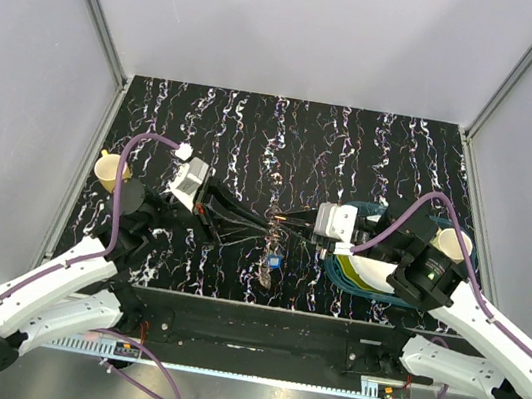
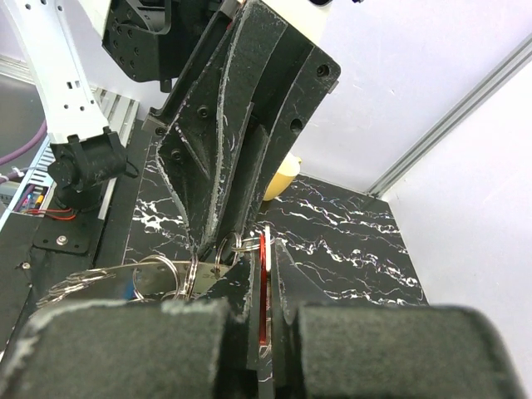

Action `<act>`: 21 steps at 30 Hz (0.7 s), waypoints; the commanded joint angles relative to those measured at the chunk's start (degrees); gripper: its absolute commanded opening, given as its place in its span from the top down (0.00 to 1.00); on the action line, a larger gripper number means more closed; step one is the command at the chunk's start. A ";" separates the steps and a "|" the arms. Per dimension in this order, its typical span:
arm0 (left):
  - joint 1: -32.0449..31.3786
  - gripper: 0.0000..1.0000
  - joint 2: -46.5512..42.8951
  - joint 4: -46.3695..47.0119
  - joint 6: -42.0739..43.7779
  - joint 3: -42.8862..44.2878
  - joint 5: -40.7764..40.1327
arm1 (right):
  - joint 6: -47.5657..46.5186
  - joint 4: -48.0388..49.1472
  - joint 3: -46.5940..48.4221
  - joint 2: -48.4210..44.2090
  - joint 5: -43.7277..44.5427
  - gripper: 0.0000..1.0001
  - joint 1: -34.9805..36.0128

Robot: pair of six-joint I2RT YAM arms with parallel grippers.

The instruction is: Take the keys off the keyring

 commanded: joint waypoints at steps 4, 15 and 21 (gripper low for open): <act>-0.31 0.80 0.47 4.99 -0.09 0.47 -2.30 | 2.01 5.94 0.05 -0.50 -1.82 1.00 -0.05; -0.57 1.00 0.39 4.12 0.00 0.91 -4.67 | 3.94 7.35 -0.83 -0.41 -0.42 1.00 -0.05; -0.66 1.00 -2.16 0.61 1.75 -0.32 -8.54 | 2.80 4.55 -2.23 -1.03 3.36 1.00 -0.05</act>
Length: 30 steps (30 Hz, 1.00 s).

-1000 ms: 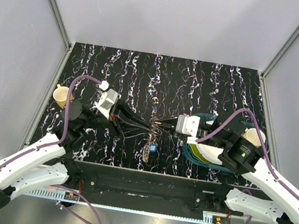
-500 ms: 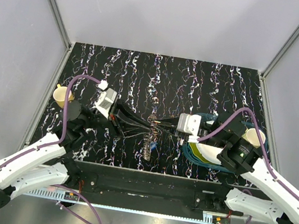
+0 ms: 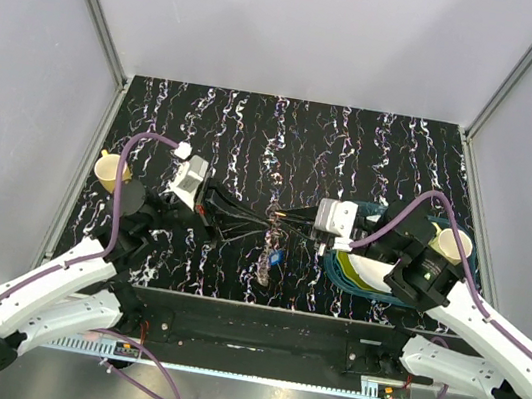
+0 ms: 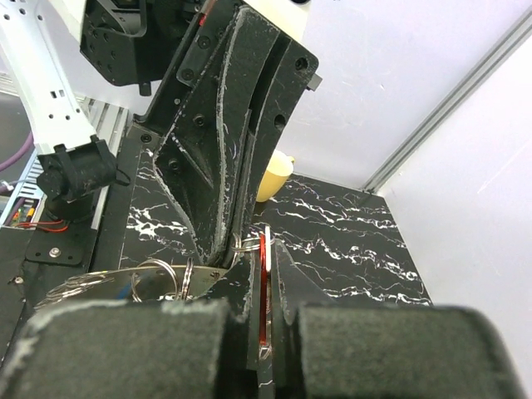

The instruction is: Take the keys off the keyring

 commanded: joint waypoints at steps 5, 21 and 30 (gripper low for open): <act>-0.02 1.00 -4.16 -9.65 9.34 2.06 -7.76 | -0.75 -4.88 -0.36 -0.39 5.06 1.00 0.02; -0.46 1.00 -5.65 -24.98 24.29 5.24 -12.43 | -1.63 -5.77 -1.23 2.42 8.23 0.89 0.02; -0.73 1.00 -6.97 -25.42 29.55 3.66 -13.83 | -0.92 -5.42 -2.20 3.56 8.58 1.00 0.02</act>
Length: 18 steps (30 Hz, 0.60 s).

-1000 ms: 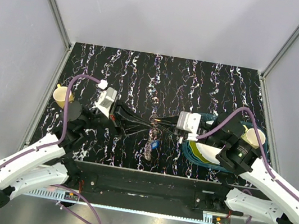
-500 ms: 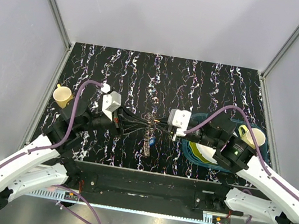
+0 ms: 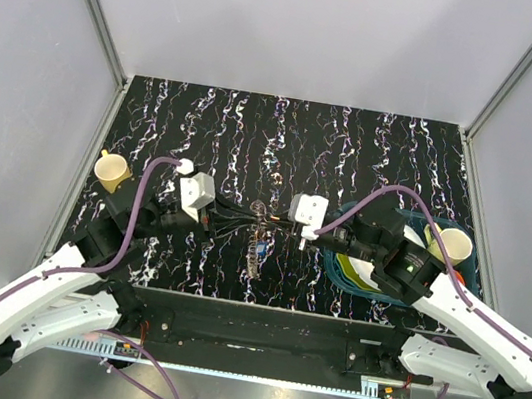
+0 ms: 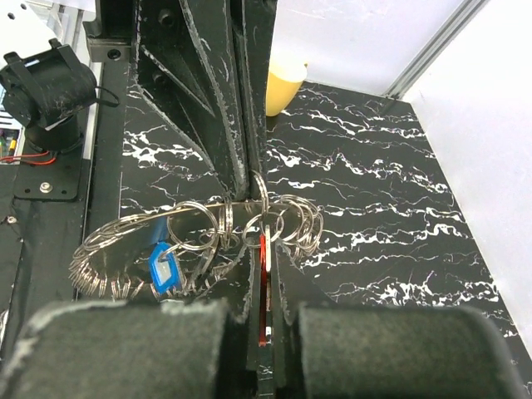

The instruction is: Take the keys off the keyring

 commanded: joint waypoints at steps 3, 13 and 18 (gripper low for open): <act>-0.53 1.00 -1.75 1.35 6.69 -0.02 -3.67 | 0.30 2.36 0.12 0.51 2.33 0.91 -0.01; -1.32 1.00 -1.32 -1.29 9.68 0.77 -5.52 | -0.31 2.54 0.82 1.39 2.77 1.00 -0.01; -1.50 1.00 -1.14 -1.64 9.95 0.60 -6.05 | -1.89 1.22 2.31 2.53 3.66 1.00 0.00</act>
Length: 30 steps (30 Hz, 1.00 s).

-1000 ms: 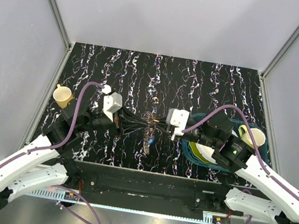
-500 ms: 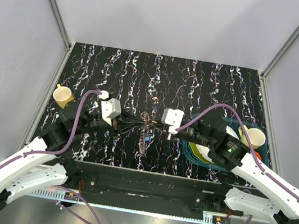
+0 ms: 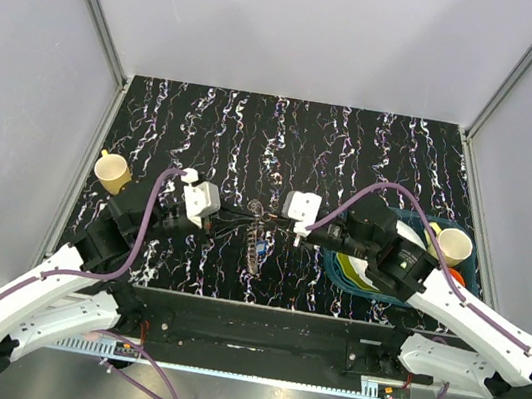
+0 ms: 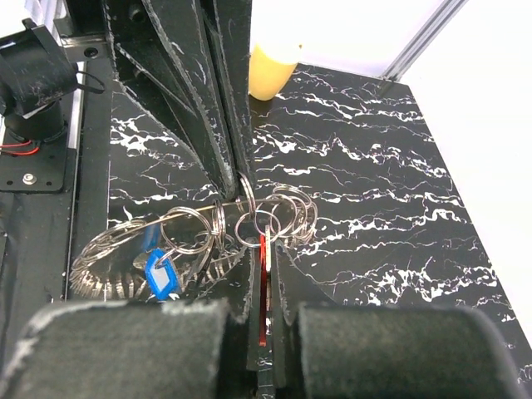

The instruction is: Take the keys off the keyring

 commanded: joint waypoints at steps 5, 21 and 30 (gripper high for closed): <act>-0.58 1.00 0.52 1.33 2.10 1.32 -2.80 | -1.02 -0.21 5.91 3.15 1.31 1.00 -0.01; -1.20 1.00 2.28 -0.34 3.25 1.50 -6.40 | 4.78 -0.56 10.05 6.58 2.10 0.92 0.17; -1.37 1.00 2.02 -0.78 3.51 0.88 -6.66 | 5.22 -1.35 10.75 7.72 3.07 0.85 0.43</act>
